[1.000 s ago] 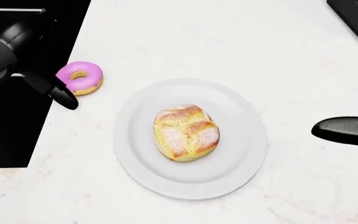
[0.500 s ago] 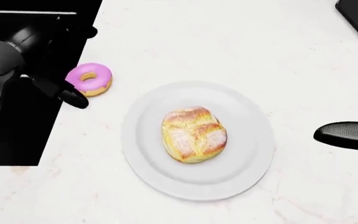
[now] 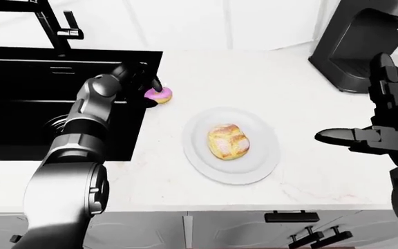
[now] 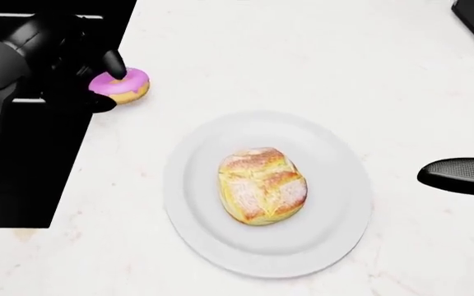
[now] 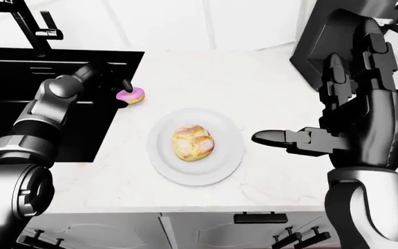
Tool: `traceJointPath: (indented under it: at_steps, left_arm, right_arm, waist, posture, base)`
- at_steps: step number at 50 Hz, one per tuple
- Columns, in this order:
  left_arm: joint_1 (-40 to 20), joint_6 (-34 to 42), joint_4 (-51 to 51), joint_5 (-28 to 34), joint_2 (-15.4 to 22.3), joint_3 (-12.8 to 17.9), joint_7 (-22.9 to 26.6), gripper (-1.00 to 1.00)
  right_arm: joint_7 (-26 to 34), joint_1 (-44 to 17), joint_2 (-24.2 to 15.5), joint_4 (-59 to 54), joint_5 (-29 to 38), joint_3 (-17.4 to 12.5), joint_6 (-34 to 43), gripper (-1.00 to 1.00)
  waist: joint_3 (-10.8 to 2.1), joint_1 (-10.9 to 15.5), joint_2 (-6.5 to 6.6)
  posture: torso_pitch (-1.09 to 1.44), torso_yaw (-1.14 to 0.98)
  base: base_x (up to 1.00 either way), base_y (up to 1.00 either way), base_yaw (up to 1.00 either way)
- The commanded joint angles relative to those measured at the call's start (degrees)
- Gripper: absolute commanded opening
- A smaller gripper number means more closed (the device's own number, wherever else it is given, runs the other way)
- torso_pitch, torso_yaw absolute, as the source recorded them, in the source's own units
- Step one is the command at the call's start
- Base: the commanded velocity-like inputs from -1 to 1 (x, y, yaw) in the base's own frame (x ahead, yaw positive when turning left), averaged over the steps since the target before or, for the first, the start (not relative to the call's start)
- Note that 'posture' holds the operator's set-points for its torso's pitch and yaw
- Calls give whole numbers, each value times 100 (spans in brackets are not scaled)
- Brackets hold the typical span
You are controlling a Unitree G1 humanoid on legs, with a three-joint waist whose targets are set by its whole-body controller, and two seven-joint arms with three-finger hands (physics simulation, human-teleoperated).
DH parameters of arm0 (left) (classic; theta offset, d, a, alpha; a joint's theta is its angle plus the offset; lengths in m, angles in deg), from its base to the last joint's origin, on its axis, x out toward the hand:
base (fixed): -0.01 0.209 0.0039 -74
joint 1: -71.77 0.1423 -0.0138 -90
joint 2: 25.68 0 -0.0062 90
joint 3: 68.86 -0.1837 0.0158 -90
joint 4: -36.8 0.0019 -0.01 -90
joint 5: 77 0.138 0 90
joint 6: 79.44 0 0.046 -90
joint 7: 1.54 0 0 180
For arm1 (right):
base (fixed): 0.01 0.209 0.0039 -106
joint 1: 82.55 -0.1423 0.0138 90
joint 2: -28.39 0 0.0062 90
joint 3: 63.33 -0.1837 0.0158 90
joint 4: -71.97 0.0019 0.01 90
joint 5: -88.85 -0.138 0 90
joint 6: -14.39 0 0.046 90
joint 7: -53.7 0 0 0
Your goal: Place the pastries on the plates.
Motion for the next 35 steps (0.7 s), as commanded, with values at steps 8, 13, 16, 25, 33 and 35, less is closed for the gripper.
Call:
traceJointPath:
  at_steps: [8,13,16,25,33,35]
  left_arm:
    - [-265,83,-350,-111,5,-2,350,-100]
    - [-289,128,-494,-109,25,-6,339,-100]
    - [-345,134,-567,-103,42,-6,313,-100]
    - [-420,407,-1292,-208,126,71,298,-100]
    - [-374,698,-1971,-280,173,126,394,-100]
    - [-283,928,-2372,-377,133,191,461,-100]
  right_arm:
    - [15,-18,-23,113,70,-32,-217,100]
    - [28,1,-3,130,74,-51,-216,100]
    - [48,34,5,136,76,-77,-229,100]
    - [72,33,19,133,124,-36,-255,100]
    - [110,-76,13,83,256,80,-274,100]
    - [114,-117,3,69,268,89,-270,100]
  waist:
    - [-89,-50,7]
    - [-59,-62,5]
    - [-46,-71,0]
    - [-3,-88,-17]
    - [13,-71,-12]
    - [14,-65,-10]
  posture:
    - [7,0]
    - [7,0]
    - [7,0]
    - [7,0]
    - [7,0]
    - [7,0]
  base:
    - [0,0,0]
    - [0,0,0]
    - [0,0,0]
    - [0,0,0]
    - [0,0,0]
    - [0,0,0]
